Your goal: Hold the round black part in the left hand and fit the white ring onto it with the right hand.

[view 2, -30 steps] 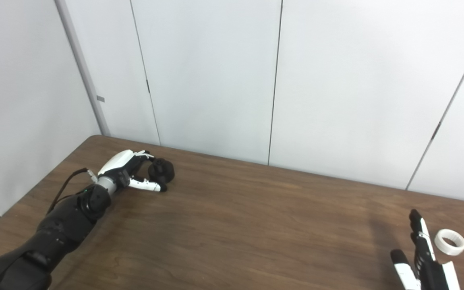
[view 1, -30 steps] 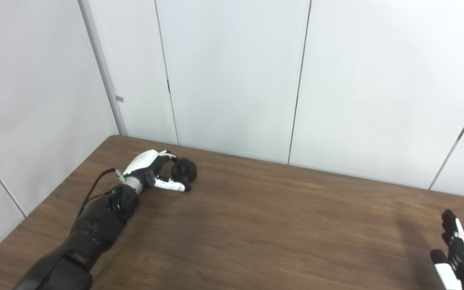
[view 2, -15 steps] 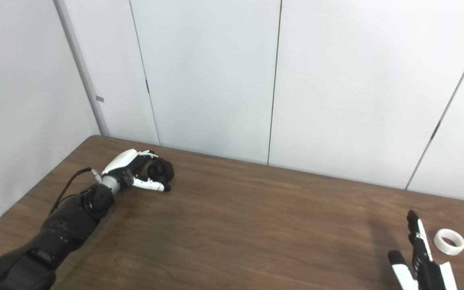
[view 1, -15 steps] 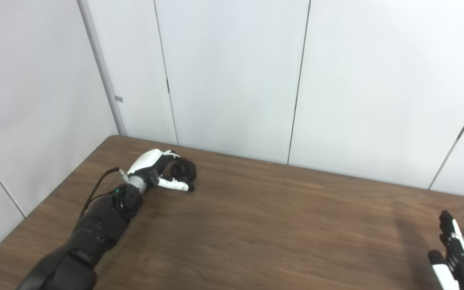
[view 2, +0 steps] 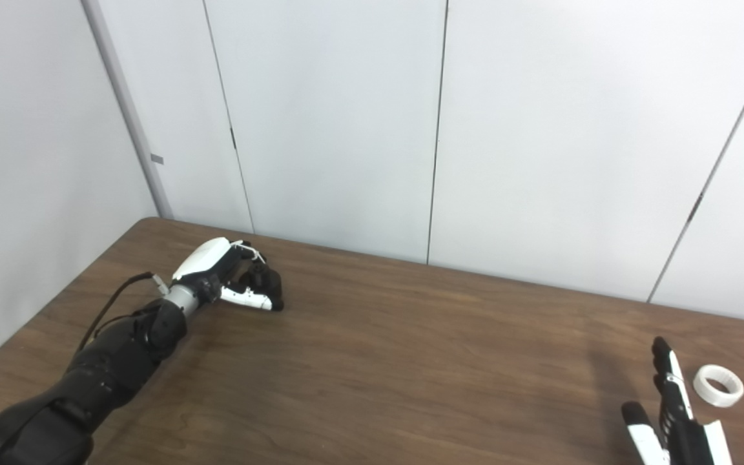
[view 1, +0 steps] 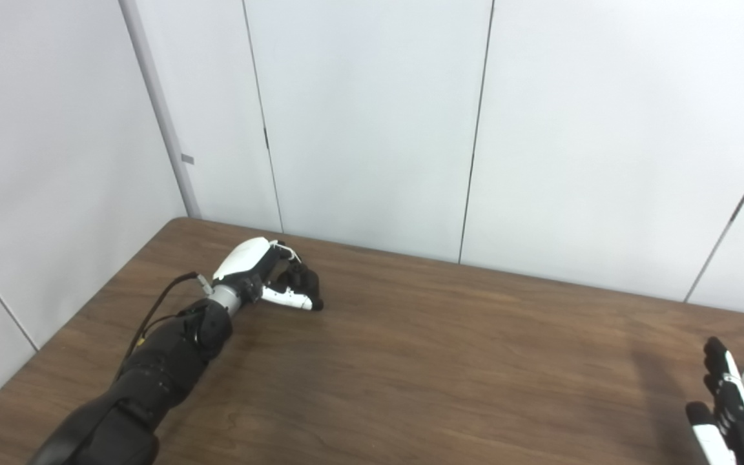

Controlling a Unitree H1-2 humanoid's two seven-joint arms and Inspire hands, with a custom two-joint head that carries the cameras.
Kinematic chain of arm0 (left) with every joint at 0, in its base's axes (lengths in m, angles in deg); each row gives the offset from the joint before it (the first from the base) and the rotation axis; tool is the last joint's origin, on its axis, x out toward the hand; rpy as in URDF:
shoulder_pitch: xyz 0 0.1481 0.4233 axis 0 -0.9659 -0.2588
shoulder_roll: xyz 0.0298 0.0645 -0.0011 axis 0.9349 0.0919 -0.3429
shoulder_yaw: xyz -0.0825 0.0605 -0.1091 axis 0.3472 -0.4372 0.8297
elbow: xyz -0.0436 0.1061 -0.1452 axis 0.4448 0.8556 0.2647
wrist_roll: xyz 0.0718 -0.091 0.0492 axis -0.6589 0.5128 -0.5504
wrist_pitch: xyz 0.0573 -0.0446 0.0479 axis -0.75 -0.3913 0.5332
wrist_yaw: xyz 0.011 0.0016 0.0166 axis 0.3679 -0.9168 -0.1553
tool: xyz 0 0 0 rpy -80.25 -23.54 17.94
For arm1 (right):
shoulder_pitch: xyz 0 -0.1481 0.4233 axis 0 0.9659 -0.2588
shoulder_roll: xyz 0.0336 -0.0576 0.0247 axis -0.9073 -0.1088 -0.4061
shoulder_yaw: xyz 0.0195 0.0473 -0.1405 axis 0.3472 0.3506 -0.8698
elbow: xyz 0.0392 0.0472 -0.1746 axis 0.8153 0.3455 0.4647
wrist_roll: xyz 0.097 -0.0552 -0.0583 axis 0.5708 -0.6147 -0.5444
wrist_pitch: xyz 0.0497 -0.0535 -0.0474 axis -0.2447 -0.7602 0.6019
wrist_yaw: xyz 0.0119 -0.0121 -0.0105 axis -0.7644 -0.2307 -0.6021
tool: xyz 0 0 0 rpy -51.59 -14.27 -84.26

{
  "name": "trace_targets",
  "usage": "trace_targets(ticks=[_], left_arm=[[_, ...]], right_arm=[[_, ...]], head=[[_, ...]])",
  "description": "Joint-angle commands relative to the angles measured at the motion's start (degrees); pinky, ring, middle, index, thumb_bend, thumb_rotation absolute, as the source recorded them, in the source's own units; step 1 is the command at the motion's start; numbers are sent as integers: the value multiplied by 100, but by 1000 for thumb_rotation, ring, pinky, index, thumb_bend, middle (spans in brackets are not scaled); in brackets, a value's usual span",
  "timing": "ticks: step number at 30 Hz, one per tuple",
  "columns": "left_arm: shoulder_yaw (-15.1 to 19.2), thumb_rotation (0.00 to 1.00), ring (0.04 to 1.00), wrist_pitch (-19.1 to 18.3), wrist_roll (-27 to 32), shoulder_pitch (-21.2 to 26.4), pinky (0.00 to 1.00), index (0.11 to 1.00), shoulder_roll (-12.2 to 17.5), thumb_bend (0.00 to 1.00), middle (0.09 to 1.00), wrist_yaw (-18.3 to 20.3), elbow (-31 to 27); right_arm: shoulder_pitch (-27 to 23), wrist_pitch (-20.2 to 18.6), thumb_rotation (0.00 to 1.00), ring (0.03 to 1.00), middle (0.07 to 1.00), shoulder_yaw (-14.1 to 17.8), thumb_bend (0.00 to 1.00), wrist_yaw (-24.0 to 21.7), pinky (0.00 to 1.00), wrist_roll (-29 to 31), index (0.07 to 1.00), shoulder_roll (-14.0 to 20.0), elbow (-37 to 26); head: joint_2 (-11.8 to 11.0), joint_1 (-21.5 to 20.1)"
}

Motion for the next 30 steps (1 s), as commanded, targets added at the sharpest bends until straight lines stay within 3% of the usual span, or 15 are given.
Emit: trace_targets(ticks=[1, 16, 22, 30], left_arm=[[-55, 52, 952, 93, -85, 218, 1000, 482, 135, 524, 763, 103, -94], [-115, 57, 947, 412, -160, -85, 1000, 482, 177, 524, 757, 222, -682], [-153, 58, 951, 568, -138, -357, 1000, 481, -29, 525, 758, 423, -1482], [-323, 57, 950, 743, -154, -806, 1000, 481, -444, 524, 740, 884, -3034]], right_arm=[[254, 40, 877, 1000, 1000, -38, 527, 57, 1000, 74, 1000, -150, 90], [273, -43, 863, 998, 1000, -17, 534, 23, 1000, 179, 1000, -190, -172], [265, -160, 847, 997, 1000, -25, 572, -29, 1000, 201, 1000, -163, -437], [179, -428, 887, 990, 1000, -79, 586, -11, 1000, 22, 1000, -193, -1029]], head=[[14, 5], [93, -182], [155, -361], [227, -596]])
